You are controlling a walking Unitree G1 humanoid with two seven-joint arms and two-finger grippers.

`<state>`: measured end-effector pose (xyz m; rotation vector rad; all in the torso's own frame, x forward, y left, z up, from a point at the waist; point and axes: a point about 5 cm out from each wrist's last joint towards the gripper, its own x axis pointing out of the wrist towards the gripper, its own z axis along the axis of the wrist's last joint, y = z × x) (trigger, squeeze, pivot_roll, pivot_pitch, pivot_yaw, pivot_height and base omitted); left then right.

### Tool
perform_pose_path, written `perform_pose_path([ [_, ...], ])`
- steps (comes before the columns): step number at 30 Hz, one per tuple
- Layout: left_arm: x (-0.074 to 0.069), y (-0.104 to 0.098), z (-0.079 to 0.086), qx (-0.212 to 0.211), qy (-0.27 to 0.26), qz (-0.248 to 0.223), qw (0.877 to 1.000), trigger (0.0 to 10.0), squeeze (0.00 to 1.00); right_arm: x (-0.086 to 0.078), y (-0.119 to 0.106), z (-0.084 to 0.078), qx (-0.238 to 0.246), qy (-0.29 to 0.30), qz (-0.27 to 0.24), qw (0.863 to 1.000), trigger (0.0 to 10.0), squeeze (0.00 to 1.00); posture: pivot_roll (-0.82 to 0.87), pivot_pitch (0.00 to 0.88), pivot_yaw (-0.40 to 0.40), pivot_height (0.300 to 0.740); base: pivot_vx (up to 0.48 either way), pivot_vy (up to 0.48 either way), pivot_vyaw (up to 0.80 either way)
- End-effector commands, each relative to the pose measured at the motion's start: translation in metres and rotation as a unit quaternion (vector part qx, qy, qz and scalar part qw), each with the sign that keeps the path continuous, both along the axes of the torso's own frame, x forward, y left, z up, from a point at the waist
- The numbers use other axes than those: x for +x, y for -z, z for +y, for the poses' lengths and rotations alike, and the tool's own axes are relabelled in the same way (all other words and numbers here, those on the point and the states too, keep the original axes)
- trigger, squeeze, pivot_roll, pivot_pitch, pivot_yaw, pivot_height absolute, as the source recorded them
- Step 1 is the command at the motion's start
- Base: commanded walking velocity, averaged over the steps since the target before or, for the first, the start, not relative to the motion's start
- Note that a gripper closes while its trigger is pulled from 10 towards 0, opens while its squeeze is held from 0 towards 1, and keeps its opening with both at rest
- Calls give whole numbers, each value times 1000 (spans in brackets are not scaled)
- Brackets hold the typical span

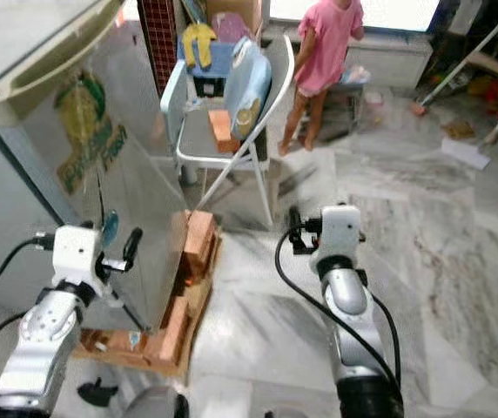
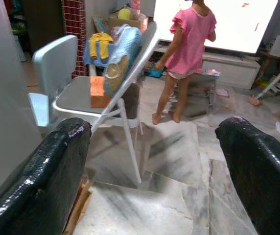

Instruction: Restocking fridge

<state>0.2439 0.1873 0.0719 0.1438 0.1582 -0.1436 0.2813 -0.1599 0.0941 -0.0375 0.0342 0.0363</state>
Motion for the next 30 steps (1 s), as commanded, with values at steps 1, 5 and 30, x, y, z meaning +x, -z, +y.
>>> perform_pose_path([
  [1, -1, -5, -4, -10, 19, -5, 1000, 10000, 0, 2, -3, -3, -3, 5, -6, 1000, 10000, 0, 139, 0, -44, 740, 0, 0, 0],
  [5, -10, 0, 3, 15, 18, 6, 1000, 10000, 0, 1, -3, -4, -4, 8, -3, 1000, 10000, 0, 138, 0, -44, 740, 0, 0, 0],
  [30, 22, -28, 23, -35, -45, -51, 997, 10000, 0, -51, 9, -25, -9, 0, 99, 995, 10000, 0, 124, 0, -55, 740, 0, 0, 0],
])
